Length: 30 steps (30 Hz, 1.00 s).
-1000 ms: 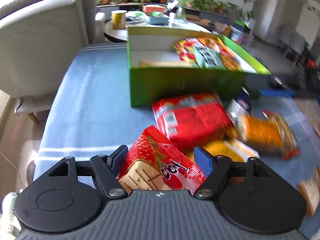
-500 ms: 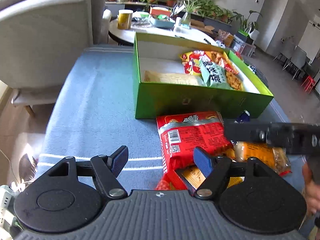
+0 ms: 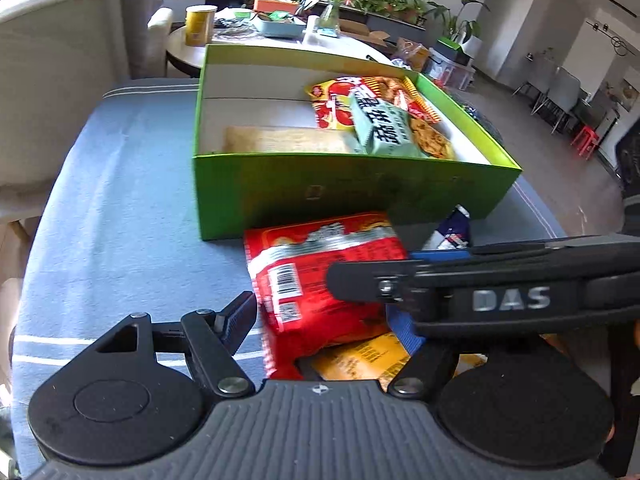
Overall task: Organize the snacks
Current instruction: 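Grasp the red chip bag with the right gripper, drop it into the box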
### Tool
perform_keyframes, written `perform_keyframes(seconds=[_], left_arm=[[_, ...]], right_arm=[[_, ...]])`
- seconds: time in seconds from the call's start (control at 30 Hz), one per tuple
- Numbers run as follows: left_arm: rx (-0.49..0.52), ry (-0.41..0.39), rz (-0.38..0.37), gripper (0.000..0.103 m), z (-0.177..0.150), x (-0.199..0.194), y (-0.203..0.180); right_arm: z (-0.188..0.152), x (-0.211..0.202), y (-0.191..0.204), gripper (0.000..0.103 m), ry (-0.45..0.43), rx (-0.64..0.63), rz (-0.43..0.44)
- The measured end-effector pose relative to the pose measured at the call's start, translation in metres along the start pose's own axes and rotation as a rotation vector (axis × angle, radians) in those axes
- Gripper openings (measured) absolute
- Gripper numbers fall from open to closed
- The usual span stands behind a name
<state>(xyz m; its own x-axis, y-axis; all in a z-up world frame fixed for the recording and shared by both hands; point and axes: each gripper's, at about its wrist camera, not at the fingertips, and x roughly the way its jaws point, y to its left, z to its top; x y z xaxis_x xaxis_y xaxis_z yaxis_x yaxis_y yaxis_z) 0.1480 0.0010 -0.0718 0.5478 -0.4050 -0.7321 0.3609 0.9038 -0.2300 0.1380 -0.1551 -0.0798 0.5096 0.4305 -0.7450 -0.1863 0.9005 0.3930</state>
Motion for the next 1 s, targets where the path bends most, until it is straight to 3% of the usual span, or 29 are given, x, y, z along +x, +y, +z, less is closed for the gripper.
perform_keyframes(seconds=[0.17,0.5,0.7,1.0], left_arm=[[0.010,-0.017,-0.007,0.064,-0.004,-0.007,-0.005],[0.057,-0.145,-0.008,0.064,0.001,-0.057,-0.026],[0.129,-0.219,0.011,0.064,0.018,-0.074,-0.040],[0.205,-0.276,0.037,0.064,0.066,-0.063,-0.048]], right_arm=[[-0.001,-0.003,-0.001,0.050,-0.003,-0.008,-0.008],[-0.002,-0.036,0.010,0.049,-0.091,-0.034,0.034],[0.011,-0.055,0.011,0.049,-0.155,-0.025,0.077],[0.052,-0.060,0.002,0.049,-0.224,0.002,0.091]])
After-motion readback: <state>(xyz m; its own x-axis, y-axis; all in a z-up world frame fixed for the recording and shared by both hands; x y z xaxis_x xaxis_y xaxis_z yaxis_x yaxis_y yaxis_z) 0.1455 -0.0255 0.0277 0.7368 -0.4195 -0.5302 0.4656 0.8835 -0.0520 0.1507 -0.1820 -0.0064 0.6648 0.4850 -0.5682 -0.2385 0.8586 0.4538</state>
